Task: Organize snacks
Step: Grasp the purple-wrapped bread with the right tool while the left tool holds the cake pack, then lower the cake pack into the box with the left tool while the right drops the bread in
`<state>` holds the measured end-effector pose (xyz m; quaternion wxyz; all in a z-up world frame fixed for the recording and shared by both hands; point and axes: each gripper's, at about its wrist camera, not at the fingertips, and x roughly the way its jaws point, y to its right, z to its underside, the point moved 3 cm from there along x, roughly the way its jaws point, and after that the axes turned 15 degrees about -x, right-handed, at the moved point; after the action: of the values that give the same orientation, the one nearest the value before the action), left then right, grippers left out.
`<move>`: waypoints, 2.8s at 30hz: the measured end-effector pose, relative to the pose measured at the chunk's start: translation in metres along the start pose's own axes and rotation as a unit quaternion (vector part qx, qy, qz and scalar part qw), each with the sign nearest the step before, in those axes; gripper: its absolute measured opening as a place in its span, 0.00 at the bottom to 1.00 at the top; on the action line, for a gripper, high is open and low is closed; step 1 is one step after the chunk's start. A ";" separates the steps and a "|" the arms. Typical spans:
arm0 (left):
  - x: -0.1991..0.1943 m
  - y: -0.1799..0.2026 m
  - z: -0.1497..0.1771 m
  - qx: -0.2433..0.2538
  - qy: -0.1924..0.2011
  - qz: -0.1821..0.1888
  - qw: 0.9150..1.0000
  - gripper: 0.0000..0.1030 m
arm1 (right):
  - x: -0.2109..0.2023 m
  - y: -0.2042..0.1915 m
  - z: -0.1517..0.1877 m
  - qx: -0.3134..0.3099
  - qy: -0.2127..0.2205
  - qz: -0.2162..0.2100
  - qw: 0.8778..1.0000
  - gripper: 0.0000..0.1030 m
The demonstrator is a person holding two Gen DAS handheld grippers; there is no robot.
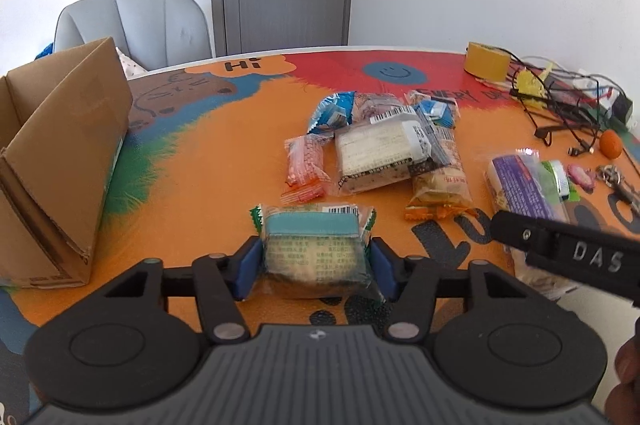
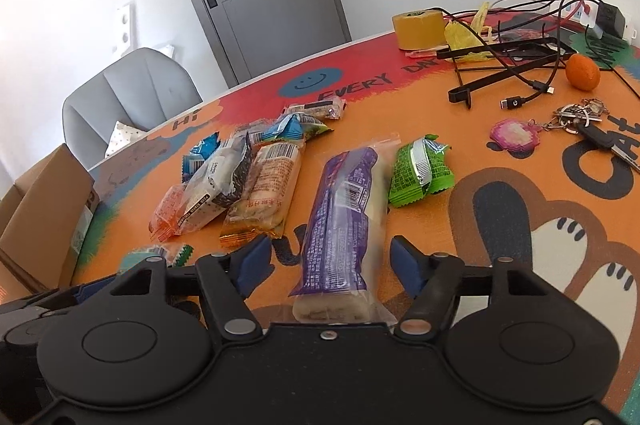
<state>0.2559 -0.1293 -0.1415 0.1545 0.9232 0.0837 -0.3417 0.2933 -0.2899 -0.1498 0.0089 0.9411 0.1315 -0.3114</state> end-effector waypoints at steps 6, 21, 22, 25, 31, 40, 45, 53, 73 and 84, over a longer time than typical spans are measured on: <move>-0.010 -0.007 -0.006 -0.021 0.006 0.009 1.000 0.52 | -0.006 -0.001 0.001 0.014 0.003 -0.004 1.000 0.31; -0.067 -0.033 -0.034 -0.051 0.064 0.025 0.996 0.52 | -0.049 -0.027 -0.018 0.018 0.058 -0.019 0.998 0.29; -0.071 -0.035 -0.036 -0.053 0.068 0.024 0.996 0.52 | -0.051 -0.029 -0.020 0.016 0.062 -0.022 0.998 0.29; -0.081 -0.041 -0.043 -0.059 0.078 0.022 0.995 0.52 | -0.059 -0.038 -0.026 0.011 0.073 -0.030 0.997 0.29; -0.101 -0.059 -0.054 -0.070 0.101 0.016 0.992 0.52 | -0.070 -0.059 -0.038 -0.007 0.092 -0.048 0.995 0.29; -0.132 -0.096 -0.071 -0.088 0.137 -0.002 0.987 0.52 | -0.075 -0.102 -0.053 -0.031 0.112 -0.083 0.990 0.29; -0.140 -0.113 -0.081 -0.092 0.146 -0.015 0.985 0.52 | -0.083 -0.126 -0.061 -0.050 0.123 -0.095 0.987 0.29; -0.146 -0.135 -0.098 -0.105 0.160 -0.029 0.981 0.52 | -0.082 -0.151 -0.073 -0.073 0.129 -0.112 0.983 0.28; -0.098 -0.202 -0.119 -0.152 0.126 -0.051 0.979 0.54 | -0.032 -0.222 -0.092 -0.099 0.098 -0.161 0.977 0.29; -0.113 -0.236 -0.114 -0.198 0.138 -0.061 0.969 0.74 | -0.009 -0.258 -0.098 -0.112 0.079 -0.185 0.973 0.29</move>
<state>0.1788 0.1255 -0.0390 0.2999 0.9055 0.2268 -0.1966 0.2781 -0.0332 -0.0484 0.0458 0.9152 0.3372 -0.2160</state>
